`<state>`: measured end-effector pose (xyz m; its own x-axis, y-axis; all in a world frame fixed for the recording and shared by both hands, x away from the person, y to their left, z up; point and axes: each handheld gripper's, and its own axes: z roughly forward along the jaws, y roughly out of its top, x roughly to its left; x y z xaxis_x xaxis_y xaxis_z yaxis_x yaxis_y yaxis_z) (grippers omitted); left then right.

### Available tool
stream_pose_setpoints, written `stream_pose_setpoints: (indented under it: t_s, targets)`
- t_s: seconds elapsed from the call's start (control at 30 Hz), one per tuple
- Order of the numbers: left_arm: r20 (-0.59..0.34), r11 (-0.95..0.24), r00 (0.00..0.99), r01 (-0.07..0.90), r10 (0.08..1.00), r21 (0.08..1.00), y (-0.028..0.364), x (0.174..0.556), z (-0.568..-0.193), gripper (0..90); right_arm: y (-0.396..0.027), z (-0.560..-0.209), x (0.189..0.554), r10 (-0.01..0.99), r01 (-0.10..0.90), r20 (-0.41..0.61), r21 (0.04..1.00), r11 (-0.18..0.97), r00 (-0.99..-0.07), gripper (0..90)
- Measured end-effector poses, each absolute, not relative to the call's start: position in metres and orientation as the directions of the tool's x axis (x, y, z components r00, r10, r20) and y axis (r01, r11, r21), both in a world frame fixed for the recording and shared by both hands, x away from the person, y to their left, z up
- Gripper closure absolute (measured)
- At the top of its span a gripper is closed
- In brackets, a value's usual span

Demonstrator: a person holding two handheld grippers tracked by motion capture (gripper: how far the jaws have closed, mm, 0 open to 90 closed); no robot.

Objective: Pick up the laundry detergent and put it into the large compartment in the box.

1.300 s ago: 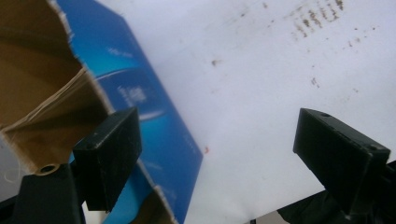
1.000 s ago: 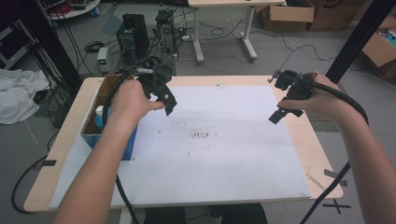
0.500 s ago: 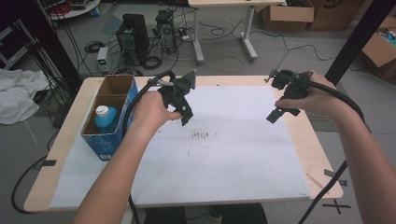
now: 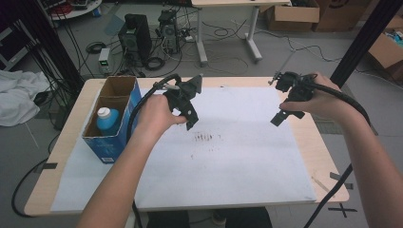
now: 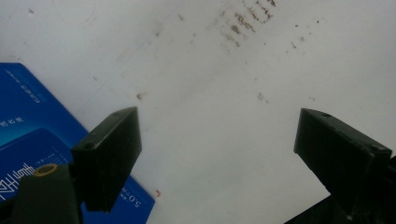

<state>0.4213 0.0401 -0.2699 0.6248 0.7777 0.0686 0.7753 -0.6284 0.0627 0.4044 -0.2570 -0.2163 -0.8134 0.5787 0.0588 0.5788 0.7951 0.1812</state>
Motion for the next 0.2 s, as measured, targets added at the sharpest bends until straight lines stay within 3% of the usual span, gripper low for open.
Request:
stream_pose_setpoints:
  t_s: [0.2]
  targets:
    - [0.071,-0.625,0.621,0.778,0.781,0.064,0.0426,0.4199,-0.2686,15.7,-0.2564,-0.2164,0.4030,0.578,0.578,0.059,0.179,0.796,-0.814,27.2]
